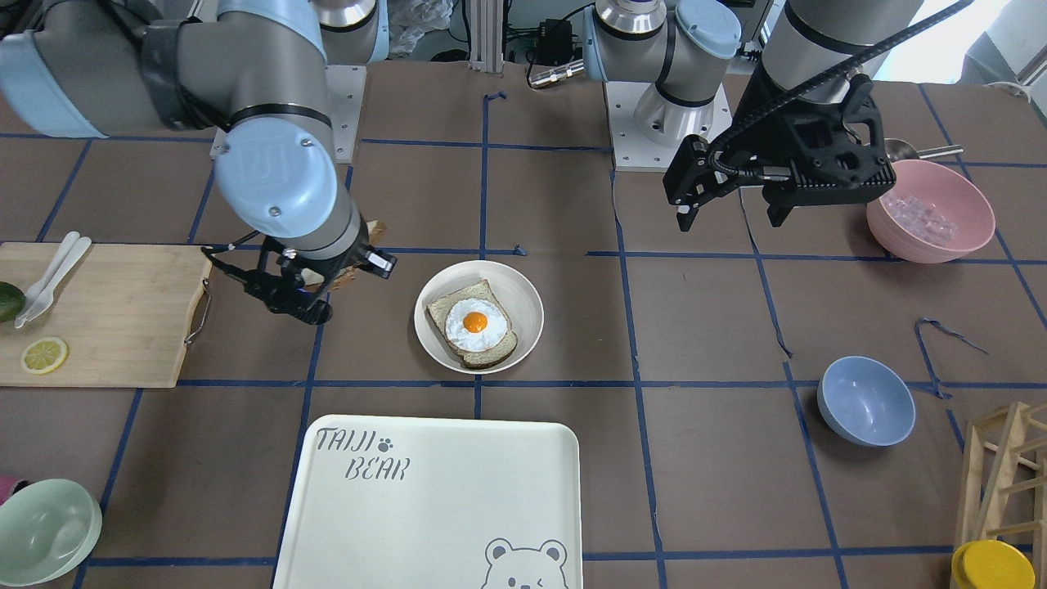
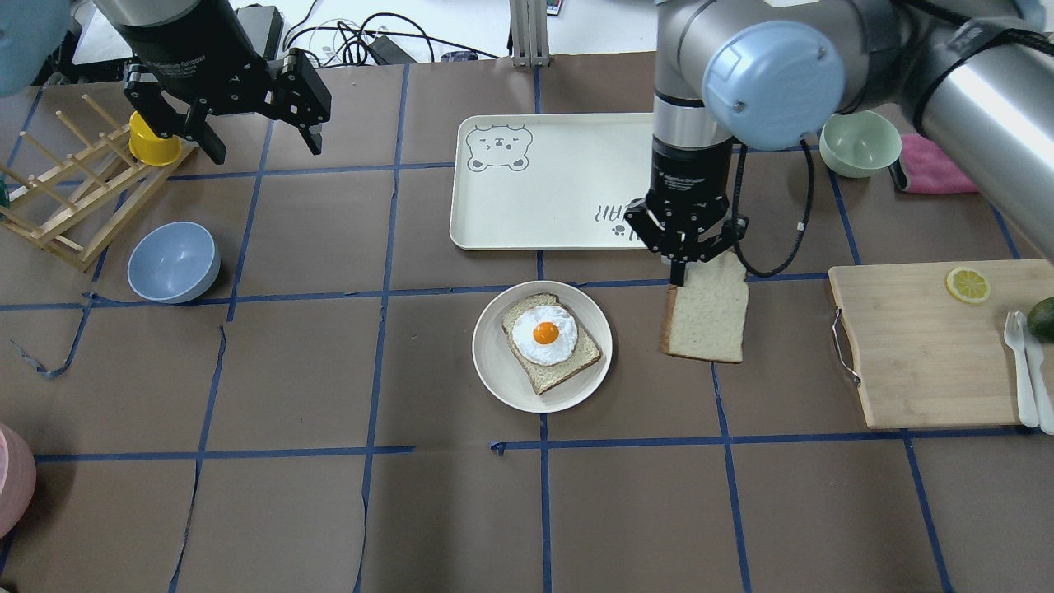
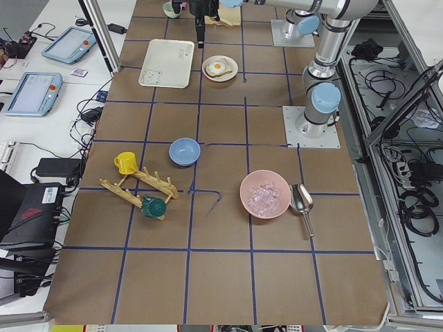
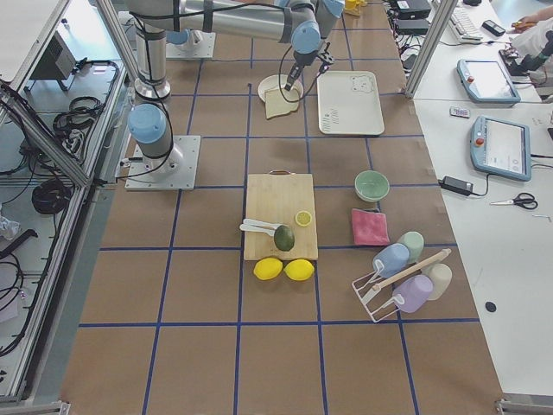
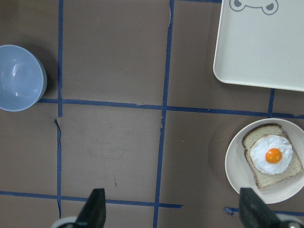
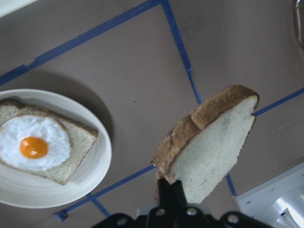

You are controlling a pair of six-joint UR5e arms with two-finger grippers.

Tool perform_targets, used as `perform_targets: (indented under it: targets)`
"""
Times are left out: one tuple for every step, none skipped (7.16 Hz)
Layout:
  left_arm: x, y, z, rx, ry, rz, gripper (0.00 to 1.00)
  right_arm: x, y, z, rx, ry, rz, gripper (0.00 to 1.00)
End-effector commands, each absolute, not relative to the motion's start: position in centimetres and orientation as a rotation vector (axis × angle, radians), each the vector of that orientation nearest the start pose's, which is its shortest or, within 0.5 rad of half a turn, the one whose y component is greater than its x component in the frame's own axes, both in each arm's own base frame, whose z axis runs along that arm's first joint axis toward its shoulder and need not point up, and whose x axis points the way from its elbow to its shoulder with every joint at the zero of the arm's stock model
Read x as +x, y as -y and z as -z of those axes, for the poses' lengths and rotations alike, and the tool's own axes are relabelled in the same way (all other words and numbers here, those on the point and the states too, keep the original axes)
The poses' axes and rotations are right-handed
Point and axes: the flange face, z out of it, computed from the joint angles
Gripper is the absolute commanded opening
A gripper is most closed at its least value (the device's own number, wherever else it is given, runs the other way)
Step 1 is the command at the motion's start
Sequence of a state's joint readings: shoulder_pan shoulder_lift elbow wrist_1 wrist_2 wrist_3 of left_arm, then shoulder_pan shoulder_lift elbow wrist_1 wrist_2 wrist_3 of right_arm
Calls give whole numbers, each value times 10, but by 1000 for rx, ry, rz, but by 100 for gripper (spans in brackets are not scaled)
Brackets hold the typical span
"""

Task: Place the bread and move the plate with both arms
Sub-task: 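Lift the bread slice with the right gripper toward the plate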

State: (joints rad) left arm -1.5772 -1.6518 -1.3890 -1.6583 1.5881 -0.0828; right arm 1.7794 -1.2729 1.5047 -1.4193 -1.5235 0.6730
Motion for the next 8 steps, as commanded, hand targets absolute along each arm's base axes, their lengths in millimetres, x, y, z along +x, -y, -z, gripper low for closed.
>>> perform_targets:
  targets:
    - [-135, 524, -528, -125, -3120, 25, 100, 328, 507, -324, 776, -3070, -558, 0]
    - [-134, 522, -531, -139, -3118, 28, 100, 347, 511, -313, 770, -3068, -508, 0]
    - [-135, 519, -532, -137, -3118, 26, 100, 363, 515, -305, 714, -3080, -487, 0]
    - [-134, 521, -532, -141, -3118, 28, 100, 369, 523, -295, 699, -3094, -472, 0]
    - [-133, 517, -533, -139, -3114, 2, 100, 373, 531, -290, 690, -3087, -440, 0]
    - [-134, 518, -532, -141, -3117, -3, 100, 376, 538, -281, 682, -3087, -436, 0]
    - [-132, 518, -531, -143, -3115, -5, 100, 377, 539, -276, 673, -3089, -438, 0]
    - [-131, 520, -531, -146, -3115, -3, 100, 378, 538, -267, 662, -3084, -476, 0]
